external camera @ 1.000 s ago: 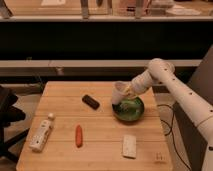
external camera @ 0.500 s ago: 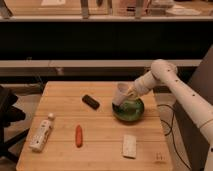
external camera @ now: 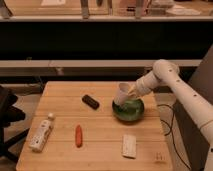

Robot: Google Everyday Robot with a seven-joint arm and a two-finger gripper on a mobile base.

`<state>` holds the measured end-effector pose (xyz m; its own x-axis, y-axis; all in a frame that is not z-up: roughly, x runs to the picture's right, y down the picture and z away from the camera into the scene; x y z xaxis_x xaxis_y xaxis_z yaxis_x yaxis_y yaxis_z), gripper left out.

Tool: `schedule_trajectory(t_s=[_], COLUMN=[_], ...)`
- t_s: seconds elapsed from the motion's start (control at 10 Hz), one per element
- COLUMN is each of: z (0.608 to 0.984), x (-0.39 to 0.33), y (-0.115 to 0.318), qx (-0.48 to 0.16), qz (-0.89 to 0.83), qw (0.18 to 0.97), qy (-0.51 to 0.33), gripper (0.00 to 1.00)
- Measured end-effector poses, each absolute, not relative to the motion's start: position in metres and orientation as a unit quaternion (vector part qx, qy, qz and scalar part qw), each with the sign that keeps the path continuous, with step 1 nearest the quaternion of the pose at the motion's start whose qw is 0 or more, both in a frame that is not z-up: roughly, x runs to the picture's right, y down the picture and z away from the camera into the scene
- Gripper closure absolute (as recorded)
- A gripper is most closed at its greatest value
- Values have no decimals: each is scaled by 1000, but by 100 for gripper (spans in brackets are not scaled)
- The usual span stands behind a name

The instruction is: Place the ceramic cup in the ceramic bowl

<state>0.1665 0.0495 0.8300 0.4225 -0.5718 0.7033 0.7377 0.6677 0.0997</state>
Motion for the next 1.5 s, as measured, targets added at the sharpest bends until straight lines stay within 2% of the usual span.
schedule_trajectory(t_s=[1.5], z=[834], x=[178], y=[51], qx=[-112], qz=[-387], qw=[838], qy=[-368], gripper=[100])
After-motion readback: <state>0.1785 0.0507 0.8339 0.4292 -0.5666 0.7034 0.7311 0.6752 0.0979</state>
